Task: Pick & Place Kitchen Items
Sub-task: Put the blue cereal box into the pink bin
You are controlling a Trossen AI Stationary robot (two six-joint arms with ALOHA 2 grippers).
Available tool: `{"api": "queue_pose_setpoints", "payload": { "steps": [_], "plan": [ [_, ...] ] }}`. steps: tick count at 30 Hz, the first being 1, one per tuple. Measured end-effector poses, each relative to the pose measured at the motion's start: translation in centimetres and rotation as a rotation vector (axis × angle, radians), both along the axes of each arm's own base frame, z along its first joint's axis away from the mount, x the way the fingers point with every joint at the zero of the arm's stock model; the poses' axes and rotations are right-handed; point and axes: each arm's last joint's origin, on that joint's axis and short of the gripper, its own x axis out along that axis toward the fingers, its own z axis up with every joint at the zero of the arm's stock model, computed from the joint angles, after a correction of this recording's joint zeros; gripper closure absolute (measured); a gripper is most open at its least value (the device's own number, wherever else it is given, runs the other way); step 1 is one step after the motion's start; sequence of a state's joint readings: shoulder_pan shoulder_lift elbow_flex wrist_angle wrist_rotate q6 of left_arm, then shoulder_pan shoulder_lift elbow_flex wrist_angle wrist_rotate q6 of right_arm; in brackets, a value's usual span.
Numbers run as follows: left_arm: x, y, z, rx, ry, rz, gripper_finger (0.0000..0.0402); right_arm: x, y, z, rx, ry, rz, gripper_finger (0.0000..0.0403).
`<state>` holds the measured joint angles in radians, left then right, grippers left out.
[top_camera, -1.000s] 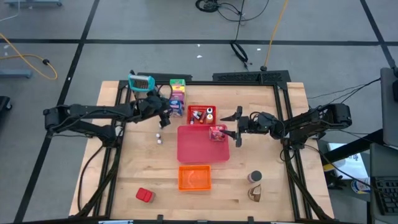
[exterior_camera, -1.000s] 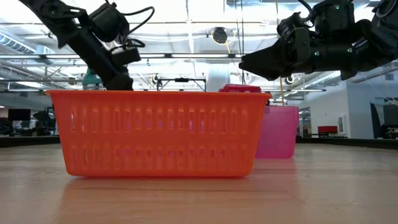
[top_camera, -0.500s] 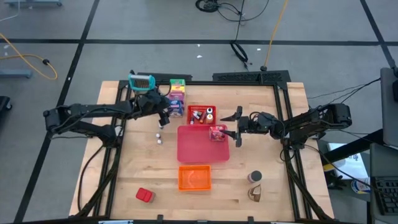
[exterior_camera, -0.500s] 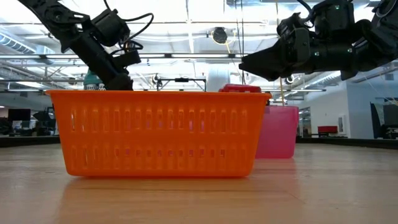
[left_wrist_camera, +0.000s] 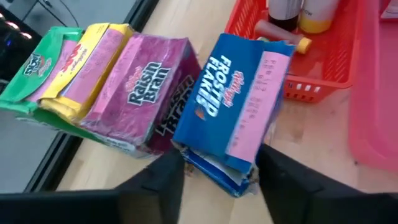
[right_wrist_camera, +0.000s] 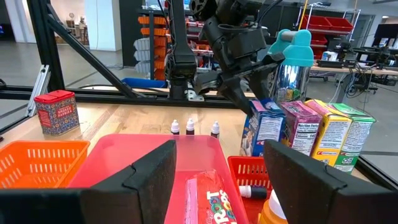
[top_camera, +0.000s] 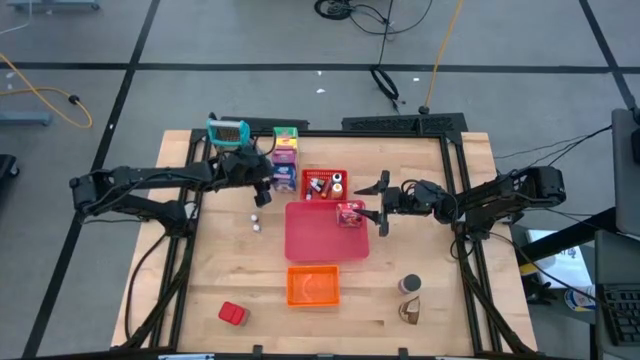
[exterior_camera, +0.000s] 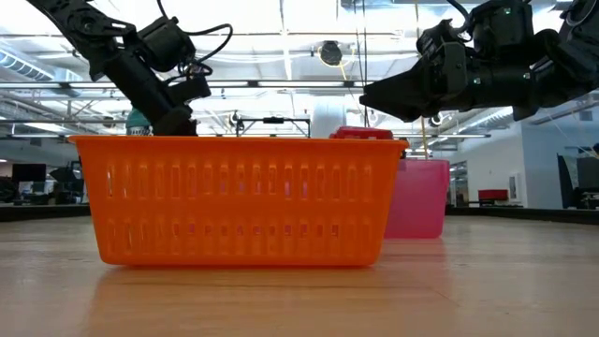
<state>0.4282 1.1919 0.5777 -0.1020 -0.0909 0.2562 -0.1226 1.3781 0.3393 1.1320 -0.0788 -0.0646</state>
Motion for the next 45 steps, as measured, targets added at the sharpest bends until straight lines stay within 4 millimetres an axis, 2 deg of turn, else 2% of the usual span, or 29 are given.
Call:
{"api": "queue_pose_setpoints", "payload": {
  "steps": [7, 12, 17, 25, 30, 37, 41, 45],
  "plan": [
    [0.0, 0.0, 0.0, -0.007, -0.003, -0.004, 0.0338, 0.0, 0.0, 0.0, 0.0, 0.0, 0.0, 0.0169],
    [0.0, -0.1, 0.0, -0.028, -0.009, 0.012, 0.0392, 0.0, 0.0, 0.0, 0.0, 0.0, 0.0, 0.0169],
    [0.0, -0.2, -0.1, -0.064, -0.028, 0.045, 0.0389, 0.0, 0.0, 0.0, 0.0, 0.0, 0.0, 0.0169],
    [0.2, -1.6, 0.3, -0.113, -0.046, -0.029, 0.0395, 0.0, 0.0, -0.1, 0.002, 0.011, 0.0, 0.0169],
    [-0.4, -2.5, 1.9, -0.08, -0.122, -0.01, 0.0385, 0.0, 0.0, -0.1, 0.002, 0.012, 0.0, 0.0169],
    [-1.6, -4.0, 4.3, -0.102, -0.269, -0.027, 0.0393, 0.0, 0.0, -0.1, 0.002, 0.012, 0.0, 0.0169],
    [-1.9, -5.0, 5.1, -0.112, -0.315, -0.067, 0.0386, 0.0, 0.0, -0.1, 0.002, 0.011, 0.0, 0.0169],
    [-1.8, -6.1, 5.4, -0.146, -0.345, -0.104, 0.0397, 0.0, 0.0, -0.1, 0.002, 0.011, 0.0, 0.0169]
  ]
}}
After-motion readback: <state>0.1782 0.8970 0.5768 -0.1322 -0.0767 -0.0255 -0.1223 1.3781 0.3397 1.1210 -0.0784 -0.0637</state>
